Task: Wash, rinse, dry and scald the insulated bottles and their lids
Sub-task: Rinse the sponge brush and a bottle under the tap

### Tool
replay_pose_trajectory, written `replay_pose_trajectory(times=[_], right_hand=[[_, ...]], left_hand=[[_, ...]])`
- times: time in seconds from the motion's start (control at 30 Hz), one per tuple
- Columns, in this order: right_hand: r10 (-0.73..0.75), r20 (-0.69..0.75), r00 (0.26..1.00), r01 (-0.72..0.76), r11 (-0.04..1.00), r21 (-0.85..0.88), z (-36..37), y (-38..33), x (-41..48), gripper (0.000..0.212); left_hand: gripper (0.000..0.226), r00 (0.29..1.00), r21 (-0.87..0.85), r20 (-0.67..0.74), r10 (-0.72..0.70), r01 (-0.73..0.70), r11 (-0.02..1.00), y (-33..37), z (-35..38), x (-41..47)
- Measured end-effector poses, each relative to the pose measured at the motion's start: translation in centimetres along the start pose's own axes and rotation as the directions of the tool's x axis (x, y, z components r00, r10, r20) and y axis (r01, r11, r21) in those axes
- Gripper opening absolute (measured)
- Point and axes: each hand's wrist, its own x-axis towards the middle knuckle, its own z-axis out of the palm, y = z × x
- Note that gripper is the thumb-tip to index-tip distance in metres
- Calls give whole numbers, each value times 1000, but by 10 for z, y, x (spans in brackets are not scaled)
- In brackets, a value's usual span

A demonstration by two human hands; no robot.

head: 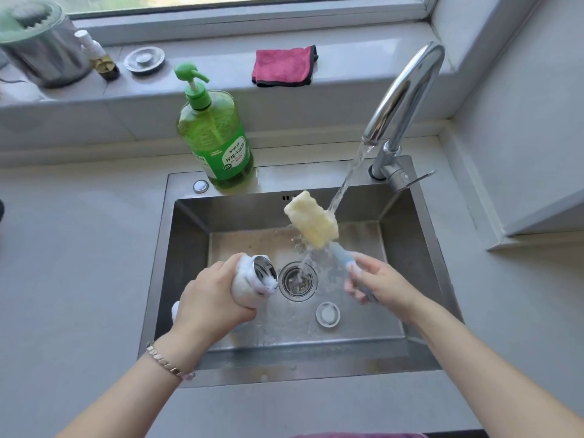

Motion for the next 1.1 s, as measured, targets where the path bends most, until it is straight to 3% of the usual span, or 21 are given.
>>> replay_pose_trajectory(times=[0.17, 0.37, 0.5, 0.57, 0.67, 0.8, 0.93, 1.03, 1.1], right_hand=[[-20, -27, 999, 18, 997, -79, 7, 0, 8, 30], [-113, -51, 992, 110, 992, -63, 12, -8, 29, 22], [-96, -17, 995, 96, 995, 2, 12, -12, 36, 15], [-72, -18, 997, 72, 997, -2, 13, -12, 38, 24], [-79, -17, 997, 79, 997, -8, 14, -10, 41, 54], [-91, 7, 996, 90, 992, 93, 13, -12, 41, 18], [-114, -62, 992, 118, 991, 65, 10, -11, 47, 31], [-153, -85, 985, 154, 988, 5, 8, -11, 53, 22], [-179, -85, 980, 186, 979, 88, 11, -13, 55, 24]], left_hand=[[48, 1000, -16, 15, -25, 25, 1000, -3, 3, 5], [50, 999, -33, 37, -37, 38, 999, -1, 8, 6], [50, 999, -31, 31, -38, 39, 999, -2, 7, 7], [48, 999, -27, 28, -40, 40, 999, -3, 7, 9], [46, 998, -28, 35, -48, 49, 998, -2, 7, 10], [46, 997, 5, 53, -52, 51, 999, -1, 8, 12], [48, 997, 9, 58, -45, 45, 999, -2, 10, 11], [54, 997, 7, 63, -37, 37, 999, -4, 10, 11], [55, 998, 4, 58, -34, 34, 999, -5, 11, 10]])
